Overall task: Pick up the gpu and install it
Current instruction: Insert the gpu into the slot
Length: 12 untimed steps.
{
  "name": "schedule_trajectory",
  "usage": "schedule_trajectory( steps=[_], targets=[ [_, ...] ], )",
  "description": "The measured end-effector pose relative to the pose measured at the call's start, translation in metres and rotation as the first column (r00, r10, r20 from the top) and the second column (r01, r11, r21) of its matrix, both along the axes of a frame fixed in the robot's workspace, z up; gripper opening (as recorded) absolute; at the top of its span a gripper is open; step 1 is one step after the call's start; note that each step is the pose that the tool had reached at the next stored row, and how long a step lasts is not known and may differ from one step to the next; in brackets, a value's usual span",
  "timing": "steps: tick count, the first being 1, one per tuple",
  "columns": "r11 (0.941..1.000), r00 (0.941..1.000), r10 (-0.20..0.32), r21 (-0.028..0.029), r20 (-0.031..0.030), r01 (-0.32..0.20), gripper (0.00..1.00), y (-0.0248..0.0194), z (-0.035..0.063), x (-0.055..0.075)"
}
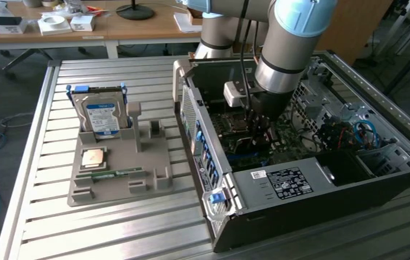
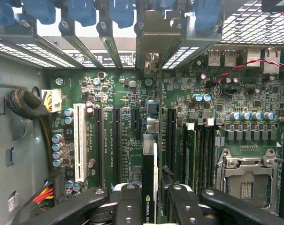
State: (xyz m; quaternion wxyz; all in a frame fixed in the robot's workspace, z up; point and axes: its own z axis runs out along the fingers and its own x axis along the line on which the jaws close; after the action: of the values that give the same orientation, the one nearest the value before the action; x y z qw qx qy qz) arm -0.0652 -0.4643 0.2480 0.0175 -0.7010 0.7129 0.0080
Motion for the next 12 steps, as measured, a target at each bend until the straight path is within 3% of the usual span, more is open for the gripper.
schedule_trajectory(
  steps=[12],
  targets=[
    [1.0, 1.0, 0.0, 0.0, -0.0003, 0.0, 0.27, 0.0, -0.0001, -0.0001]
  ],
)
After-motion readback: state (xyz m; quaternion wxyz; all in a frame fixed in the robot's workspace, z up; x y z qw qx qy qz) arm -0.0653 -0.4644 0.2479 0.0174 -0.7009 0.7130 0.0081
